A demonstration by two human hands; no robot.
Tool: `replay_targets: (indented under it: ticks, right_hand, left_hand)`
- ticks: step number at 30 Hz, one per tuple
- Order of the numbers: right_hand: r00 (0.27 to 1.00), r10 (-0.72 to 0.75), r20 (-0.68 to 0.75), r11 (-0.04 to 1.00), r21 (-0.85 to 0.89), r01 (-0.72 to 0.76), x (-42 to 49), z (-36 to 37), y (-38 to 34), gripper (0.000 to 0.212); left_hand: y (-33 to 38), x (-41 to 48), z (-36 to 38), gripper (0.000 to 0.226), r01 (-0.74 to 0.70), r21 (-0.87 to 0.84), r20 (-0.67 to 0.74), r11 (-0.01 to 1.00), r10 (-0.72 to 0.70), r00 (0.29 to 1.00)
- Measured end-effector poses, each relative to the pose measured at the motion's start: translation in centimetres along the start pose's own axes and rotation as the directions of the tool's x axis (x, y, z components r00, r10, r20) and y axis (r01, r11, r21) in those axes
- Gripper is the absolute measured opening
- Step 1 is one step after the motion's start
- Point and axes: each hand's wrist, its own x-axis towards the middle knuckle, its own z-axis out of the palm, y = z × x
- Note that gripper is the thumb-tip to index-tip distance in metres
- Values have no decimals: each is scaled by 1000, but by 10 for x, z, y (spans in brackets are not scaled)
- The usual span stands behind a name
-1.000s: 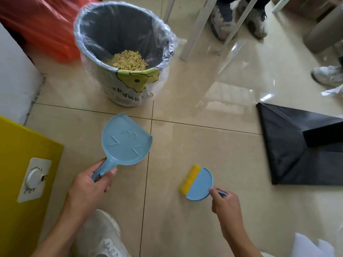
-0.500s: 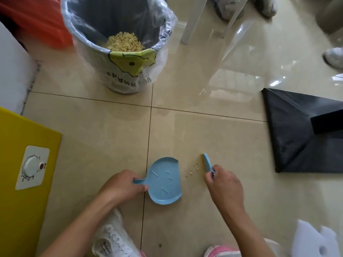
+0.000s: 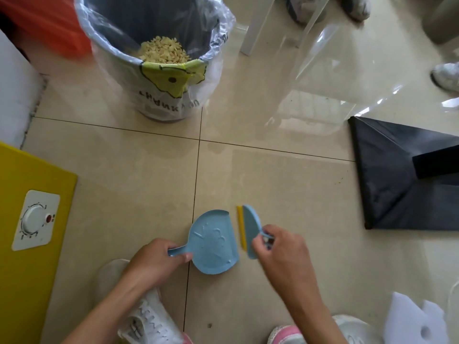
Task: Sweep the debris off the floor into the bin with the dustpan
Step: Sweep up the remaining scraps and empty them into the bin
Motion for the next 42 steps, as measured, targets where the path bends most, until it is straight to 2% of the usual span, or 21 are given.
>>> replay_targets:
  ticks: [3, 5, 7, 12, 15, 17, 20, 23, 25, 28, 30, 32, 34, 36, 38, 40, 42]
  right_hand:
    - [991, 86, -102, 986, -137, -100, 24, -12, 34, 15]
    - [992, 112, -56, 972, -199, -121, 30, -4, 42, 17]
    - [998, 46, 36, 971, -236, -36, 25, 17, 36, 17]
    - [945, -228, 235, 966, -62, 249, -12, 47, -15, 25]
    - [937, -288, 196, 958, 63, 281, -20, 33, -26, 25]
    - [965, -244, 100, 968, 87, 236, -15, 22, -17, 22]
    - [994, -101, -33, 995, -22, 100, 2, 9, 14, 13]
    - [999, 36, -13, 989, -141, -38, 9, 12, 31, 15]
    - [999, 6, 48, 988, -152, 2, 2, 26, 26, 15]
    - [967, -81, 240, 996, -1, 84, -19, 46, -4, 19]
    - [939, -113, 324, 988, 138, 71, -30, 49, -22, 24]
    - [946, -124, 301, 961, 274, 39, -35, 42, -29, 25]
    - [971, -79, 226, 946, 325, 1, -31, 30, -25, 20]
    - [994, -14, 104, 966, 256, -13, -21, 20, -10, 13]
    - [999, 31, -4, 996, 87, -31, -8, 13, 8, 13]
    - [998, 65, -21, 996, -54, -66, 1, 14, 19, 20]
    - [999, 25, 21, 993, -112, -22, 3, 26, 16, 19]
  left_hand:
    - [-9, -4, -5, 22, 25, -31, -37, 999, -26, 999]
    - [-8, -6, -6, 22, 21, -27, -62, 999, -23, 998]
    - [-5, -6, -4, 24, 17, -5, -85, 1000, -17, 996]
    - [2, -5, -2, 29, 39, 49, -83, 998, -35, 996]
    - [1, -4, -7, 41, 63, 73, -82, 995, -57, 995]
    - [-2, -4, -12, 43, 59, 62, -74, 996, -54, 996]
    - [-6, -7, -18, 39, 36, 84, -54, 996, -31, 998]
    - [-9, -9, -19, 40, 33, 107, -54, 994, -27, 998]
    - [-11, -9, -16, 43, 38, 105, -58, 994, -32, 998]
    - [-10, -10, -13, 43, 39, 121, -54, 992, -32, 998]
    - [-9, -12, -14, 43, 41, 126, -44, 991, -36, 998]
    - [-10, -14, -17, 47, 45, 111, -46, 993, -41, 998]
    - [-13, -17, -20, 49, 52, 87, -52, 995, -47, 998]
    - [-17, -20, -23, 43, 49, 79, -64, 996, -44, 997]
    - [-21, -23, -26, 34, 39, 65, -81, 997, -34, 996]
    - [-24, -24, -29, 25, 35, 59, -83, 998, -30, 996]
    - [-26, -23, -30, 26, 33, 72, -82, 997, -27, 996]
